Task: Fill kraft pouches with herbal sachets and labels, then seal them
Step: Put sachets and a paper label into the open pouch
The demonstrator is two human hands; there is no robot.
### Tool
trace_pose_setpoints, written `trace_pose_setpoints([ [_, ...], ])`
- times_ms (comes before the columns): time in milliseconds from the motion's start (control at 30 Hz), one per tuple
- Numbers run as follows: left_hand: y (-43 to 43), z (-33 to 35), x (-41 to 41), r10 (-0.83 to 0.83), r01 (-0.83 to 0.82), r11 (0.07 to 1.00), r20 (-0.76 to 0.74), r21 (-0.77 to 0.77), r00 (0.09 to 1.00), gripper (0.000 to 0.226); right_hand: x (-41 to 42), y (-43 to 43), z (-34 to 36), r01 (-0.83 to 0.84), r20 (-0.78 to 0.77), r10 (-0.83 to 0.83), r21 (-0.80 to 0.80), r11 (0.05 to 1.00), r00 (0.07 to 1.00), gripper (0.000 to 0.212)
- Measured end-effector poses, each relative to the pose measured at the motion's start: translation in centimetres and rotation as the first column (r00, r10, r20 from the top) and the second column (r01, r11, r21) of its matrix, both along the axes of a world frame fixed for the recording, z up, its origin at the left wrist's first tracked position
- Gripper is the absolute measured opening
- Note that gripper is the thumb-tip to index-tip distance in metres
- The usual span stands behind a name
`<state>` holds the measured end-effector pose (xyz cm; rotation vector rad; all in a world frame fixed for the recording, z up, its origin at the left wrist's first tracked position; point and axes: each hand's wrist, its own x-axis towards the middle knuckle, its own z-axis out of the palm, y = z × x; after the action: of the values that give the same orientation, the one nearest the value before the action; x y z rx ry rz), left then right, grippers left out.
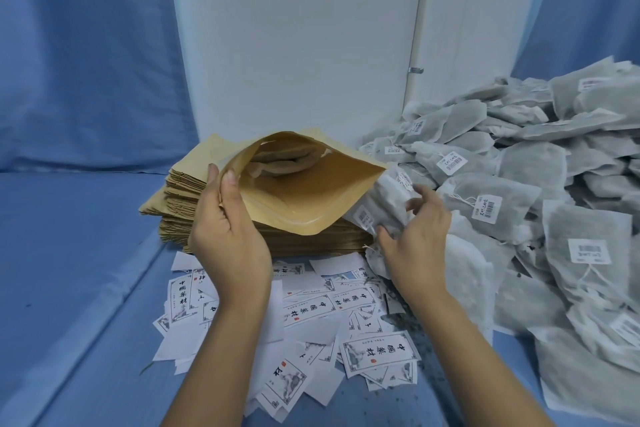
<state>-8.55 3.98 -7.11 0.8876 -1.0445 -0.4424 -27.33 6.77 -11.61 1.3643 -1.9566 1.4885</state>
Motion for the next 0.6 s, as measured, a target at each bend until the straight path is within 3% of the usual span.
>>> trace_pose_setpoints([
  [67, -0.1, -0.1, 0.0, 0.004, -0.004, 1.0, 0.003, 0.003, 1.0, 0.057, -0.5, -0.1, -0.2, 0.014, -0.015, -0.012, 0.089, 0.996, 1.0, 0.05],
  [133, -0.1, -0.1, 0.1, 0.006, -0.006, 1.0, 0.001, 0.007, 1.0, 0.056, -0.7, 0.0, -0.2, -0.072, 0.055, 0.067, 0.083, 0.994, 0.996, 0.042],
  [233, -0.2, -0.1, 0.1, 0.002, -0.001, 1.0, -0.027, 0.013, 1.0, 0.056, -0.4, 0.6, 0.4, -0.227, 0.203, 0.232, -0.049, 0.973, 0.951, 0.034],
  [467, -0.3, -0.1, 0.3, 0.002, -0.001, 1.0, -0.055, 0.024, 0.999, 0.058, 0.5, 1.2, 1.6, -0.377, 0.283, 0.445, -0.266, 0.887, 0.85, 0.027],
  [533, -0.3, -0.1, 0.3, 0.006, -0.005, 1.0, -0.055, 0.025, 0.998, 0.058, 0.6, 1.1, 1.6, -0.372, 0.267, 0.415, -0.199, 0.907, 0.87, 0.03],
  [600, -0.3, 0.0, 0.2, 0.007, -0.005, 1.0, -0.055, 0.026, 0.998, 0.058, 0.1, 1.0, 1.4, -0.348, 0.175, 0.344, -0.008, 0.937, 0.922, 0.042],
])
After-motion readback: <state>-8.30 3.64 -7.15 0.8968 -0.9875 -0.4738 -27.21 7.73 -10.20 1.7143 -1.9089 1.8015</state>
